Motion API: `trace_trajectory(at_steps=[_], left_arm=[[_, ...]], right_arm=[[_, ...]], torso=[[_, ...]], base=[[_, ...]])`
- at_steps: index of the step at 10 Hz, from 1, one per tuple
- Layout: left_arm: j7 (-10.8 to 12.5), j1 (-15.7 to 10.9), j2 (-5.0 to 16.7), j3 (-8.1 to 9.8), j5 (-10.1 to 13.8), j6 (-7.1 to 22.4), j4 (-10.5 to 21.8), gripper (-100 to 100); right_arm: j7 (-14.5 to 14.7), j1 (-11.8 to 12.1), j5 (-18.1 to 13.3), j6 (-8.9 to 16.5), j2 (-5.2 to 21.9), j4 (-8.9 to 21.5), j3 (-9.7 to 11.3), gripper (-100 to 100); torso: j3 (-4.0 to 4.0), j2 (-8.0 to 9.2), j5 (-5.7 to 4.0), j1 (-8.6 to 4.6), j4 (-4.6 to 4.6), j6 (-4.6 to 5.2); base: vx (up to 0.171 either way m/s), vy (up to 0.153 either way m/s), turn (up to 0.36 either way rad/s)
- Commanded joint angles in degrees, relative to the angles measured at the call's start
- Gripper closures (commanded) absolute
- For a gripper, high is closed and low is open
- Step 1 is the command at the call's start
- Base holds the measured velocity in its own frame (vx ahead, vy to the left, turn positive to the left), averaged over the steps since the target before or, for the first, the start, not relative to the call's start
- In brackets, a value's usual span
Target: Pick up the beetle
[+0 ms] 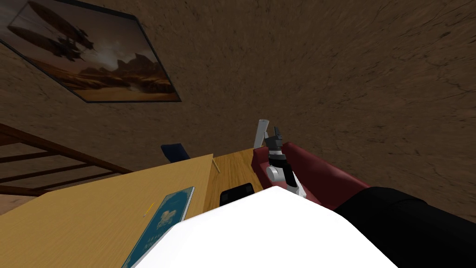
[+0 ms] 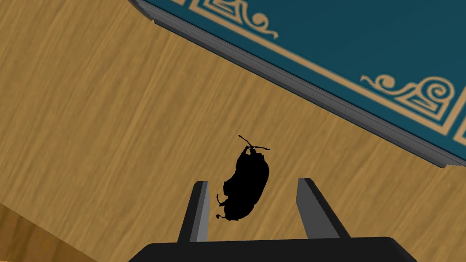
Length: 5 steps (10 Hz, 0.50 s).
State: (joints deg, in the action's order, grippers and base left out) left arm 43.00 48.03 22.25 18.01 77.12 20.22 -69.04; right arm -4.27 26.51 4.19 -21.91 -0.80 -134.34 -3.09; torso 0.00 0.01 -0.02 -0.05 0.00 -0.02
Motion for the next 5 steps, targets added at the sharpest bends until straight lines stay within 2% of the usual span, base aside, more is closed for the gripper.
trace_trajectory(at_steps=[1, 4, 5], left_arm=[[0.00, 0.00, 0.00, 0.00, 0.00, 0.00, 0.00, 100], [-0.07, 0.09, 0.05, 0.00, -0.02, 0.05, -0.08, 100], [-0.08, 0.09, 0.05, 0.00, -0.02, 0.05, -0.08, 0]], right_arm=[[0.00, 0.00, 0.00, 0.00, 0.00, 0.00, 0.00, 0], [0.00, 0.00, 0.00, 0.00, 0.00, 0.00, 0.00, 0], [0.00, 0.00, 0.00, 0.00, 0.00, 0.00, 0.00, 0]], torso=[[0.00, 0.00, 0.00, 0.00, 0.00, 0.00], [-0.02, -0.07, 0.23, 0.31, 0.04, 0.04], [-0.02, -0.07, 0.24, 0.33, 0.04, 0.03]], base=[[-0.004, 0.007, 0.008], [-0.001, -0.002, -0.001], [0.000, 0.000, 0.000]])
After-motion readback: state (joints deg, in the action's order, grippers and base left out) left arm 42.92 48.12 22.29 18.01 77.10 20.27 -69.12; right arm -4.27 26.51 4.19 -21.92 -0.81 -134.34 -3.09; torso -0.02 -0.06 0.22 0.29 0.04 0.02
